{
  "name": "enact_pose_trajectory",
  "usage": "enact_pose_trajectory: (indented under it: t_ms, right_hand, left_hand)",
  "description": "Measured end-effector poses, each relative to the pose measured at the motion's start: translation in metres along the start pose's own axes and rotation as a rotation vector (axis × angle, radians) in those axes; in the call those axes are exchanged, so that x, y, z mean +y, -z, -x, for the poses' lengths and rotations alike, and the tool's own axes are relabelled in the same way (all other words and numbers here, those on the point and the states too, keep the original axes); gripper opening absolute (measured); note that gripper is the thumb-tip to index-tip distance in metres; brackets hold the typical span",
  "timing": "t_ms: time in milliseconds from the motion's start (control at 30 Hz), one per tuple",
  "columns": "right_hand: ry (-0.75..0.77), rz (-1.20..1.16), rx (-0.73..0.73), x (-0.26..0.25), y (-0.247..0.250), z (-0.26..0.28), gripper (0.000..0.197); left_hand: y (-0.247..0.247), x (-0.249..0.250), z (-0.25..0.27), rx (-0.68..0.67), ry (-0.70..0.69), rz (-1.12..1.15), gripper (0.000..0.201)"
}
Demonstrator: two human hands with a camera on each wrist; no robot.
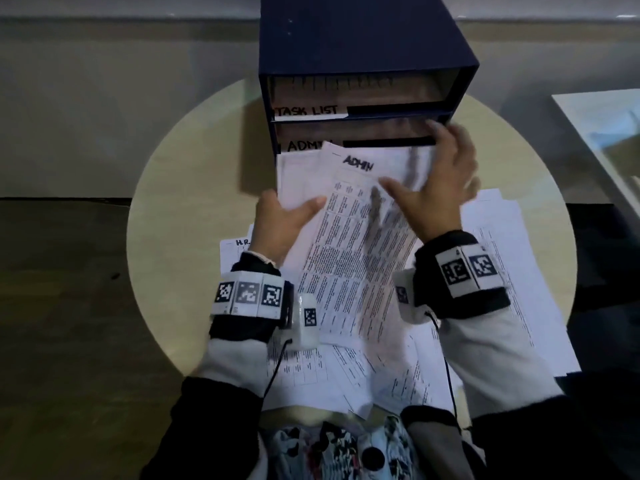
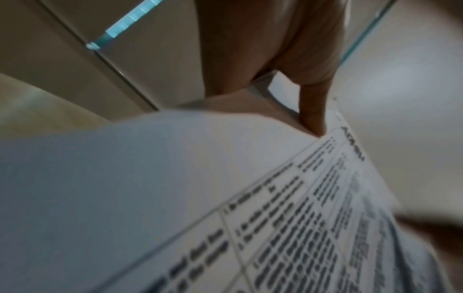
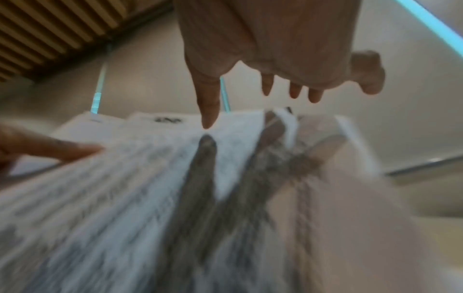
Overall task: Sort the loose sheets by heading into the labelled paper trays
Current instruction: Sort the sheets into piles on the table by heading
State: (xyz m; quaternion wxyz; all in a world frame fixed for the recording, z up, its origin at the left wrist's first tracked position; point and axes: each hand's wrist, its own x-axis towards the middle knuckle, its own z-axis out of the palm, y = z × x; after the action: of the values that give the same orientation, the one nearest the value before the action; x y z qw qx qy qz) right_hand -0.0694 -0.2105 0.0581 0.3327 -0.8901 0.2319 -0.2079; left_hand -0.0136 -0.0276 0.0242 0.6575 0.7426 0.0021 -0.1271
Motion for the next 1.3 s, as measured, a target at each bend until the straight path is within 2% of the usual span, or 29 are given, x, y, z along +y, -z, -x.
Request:
enact_pose_trajectory:
  t_ms: [33, 100, 133, 200, 233, 333, 433, 500, 567, 667, 767, 933, 1000, 1100, 1167, 1233, 1300]
  right_hand:
    - [-0.070, -0.061, 0.015, 0.012, 0.003, 0.003, 0.091]
    - [-0.199, -0.382, -0.061, 0.033, 0.006, 0.007, 0.102]
    - [-0.272, -0.597, -0.137, 0.038, 0.008, 0.009, 0.102]
    - [-0.304, -0.865, -0.261, 0.038, 0.013, 0.009, 0.084]
    - [-0.248, -0.916, -0.246, 0.035, 0.015, 0.007, 0.072]
    - [-0.008, -1.023, -0.077, 0.013, 0.029, 0.000, 0.039]
    - [0.174, -1.052, 0.083, -0.009, 0.046, -0.001, 0.032]
    - [0.232, -1.050, 0.117, -0.015, 0.052, 0.002, 0.031]
    - [0.223, -1.049, 0.107, -0.016, 0.052, 0.006, 0.031]
    - [0.153, -0.988, 0.080, -0.010, 0.046, 0.015, 0.033]
    - [0.078, -0.913, 0.066, -0.004, 0.038, 0.024, 0.024]
    - [0.138, -0.961, 0.141, -0.010, 0.049, 0.018, 0.017]
    - [0.143, -1.002, 0.132, -0.006, 0.049, 0.015, 0.017]
    - [-0.022, -0.939, 0.000, 0.009, 0.033, 0.022, 0.021]
    - [-0.112, -0.846, -0.099, 0.021, 0.020, 0.030, 0.021]
    - [-0.148, -0.836, -0.096, 0.025, 0.015, 0.032, 0.028]
    - [-0.140, -0.877, -0.026, 0.022, 0.018, 0.026, 0.026]
  left_hand:
    - [0.005, 0.007, 0.004, 0.005, -0.026, 0.045, 0.077]
    - [0.012, 0.021, 0.011, -0.030, -0.102, 0.106, 0.044]
    - [0.014, 0.030, 0.014, -0.058, -0.148, 0.125, 0.030]
    - [0.019, 0.049, 0.024, -0.098, -0.225, 0.171, 0.021]
    - [0.020, 0.057, 0.028, -0.109, -0.255, 0.190, 0.019]
    - [0.023, 0.082, 0.038, -0.100, -0.395, 0.126, 0.018]
    - [0.024, 0.096, 0.044, -0.075, -0.550, 0.134, 0.024]
    - [0.026, 0.094, 0.042, -0.040, -0.582, 0.202, 0.028]
    - [0.028, 0.087, 0.039, -0.051, -0.567, 0.246, 0.025]
    - [0.023, 0.067, 0.037, -0.117, -0.472, 0.179, 0.021]
    - [0.017, 0.050, 0.038, -0.144, -0.389, 0.153, 0.021]
    - [0.017, 0.063, 0.038, -0.072, -0.462, 0.181, 0.013]
    - [0.022, 0.064, 0.036, -0.121, -0.455, 0.183, 0.015]
    - [0.029, 0.048, 0.033, -0.276, -0.273, 0.111, 0.021]
    - [0.029, 0.033, 0.033, -0.322, -0.182, 0.006, 0.020]
    - [0.025, 0.023, 0.030, -0.252, -0.169, -0.006, 0.008]
    - [0.020, 0.019, 0.026, -0.126, -0.133, 0.068, 0.007]
